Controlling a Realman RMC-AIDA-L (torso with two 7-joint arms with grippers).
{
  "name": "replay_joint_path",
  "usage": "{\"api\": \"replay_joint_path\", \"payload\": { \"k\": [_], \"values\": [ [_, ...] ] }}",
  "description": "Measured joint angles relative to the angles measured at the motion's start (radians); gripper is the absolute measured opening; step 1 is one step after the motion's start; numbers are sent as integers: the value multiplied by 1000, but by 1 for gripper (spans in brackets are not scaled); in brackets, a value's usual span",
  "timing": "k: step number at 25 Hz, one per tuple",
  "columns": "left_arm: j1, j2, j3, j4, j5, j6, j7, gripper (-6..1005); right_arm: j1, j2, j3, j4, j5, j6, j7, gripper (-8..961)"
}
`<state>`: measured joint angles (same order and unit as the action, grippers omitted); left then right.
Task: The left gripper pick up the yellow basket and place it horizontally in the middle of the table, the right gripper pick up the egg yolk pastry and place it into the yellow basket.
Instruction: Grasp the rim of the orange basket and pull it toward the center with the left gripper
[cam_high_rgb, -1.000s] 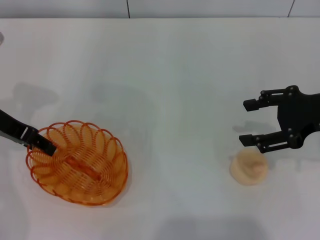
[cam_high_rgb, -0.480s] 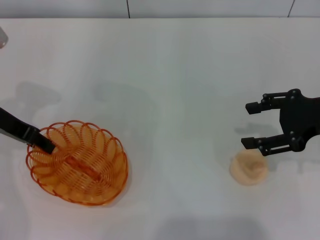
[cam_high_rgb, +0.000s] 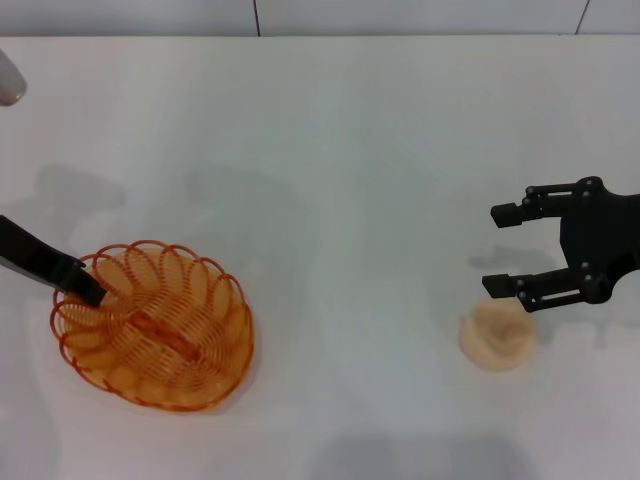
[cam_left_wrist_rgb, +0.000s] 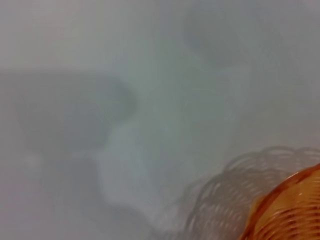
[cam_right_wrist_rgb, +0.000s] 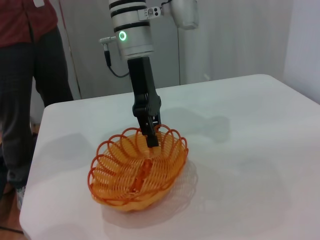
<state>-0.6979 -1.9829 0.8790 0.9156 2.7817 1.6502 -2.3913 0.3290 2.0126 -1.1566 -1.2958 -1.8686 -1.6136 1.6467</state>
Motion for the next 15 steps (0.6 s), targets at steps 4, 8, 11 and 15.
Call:
{"api": "replay_joint_path", "payload": {
  "k": [4,8,11,15],
  "values": [
    [-1,-1,0,2,-3,-6,2,271,0,0,0,-2,0,-1,2,783],
    [-4,-2,0,1,-7,-5,16,170,1,0,0,-2,0,-1,2,783],
    [-7,-3,0,2,-10,-1,23,137,1,0,0,-3,0,-2,2,783],
    [-8,-3,-7,9,-31,10,24,122,1,0,0,-4,0,-1,0,783]
  ]
}}
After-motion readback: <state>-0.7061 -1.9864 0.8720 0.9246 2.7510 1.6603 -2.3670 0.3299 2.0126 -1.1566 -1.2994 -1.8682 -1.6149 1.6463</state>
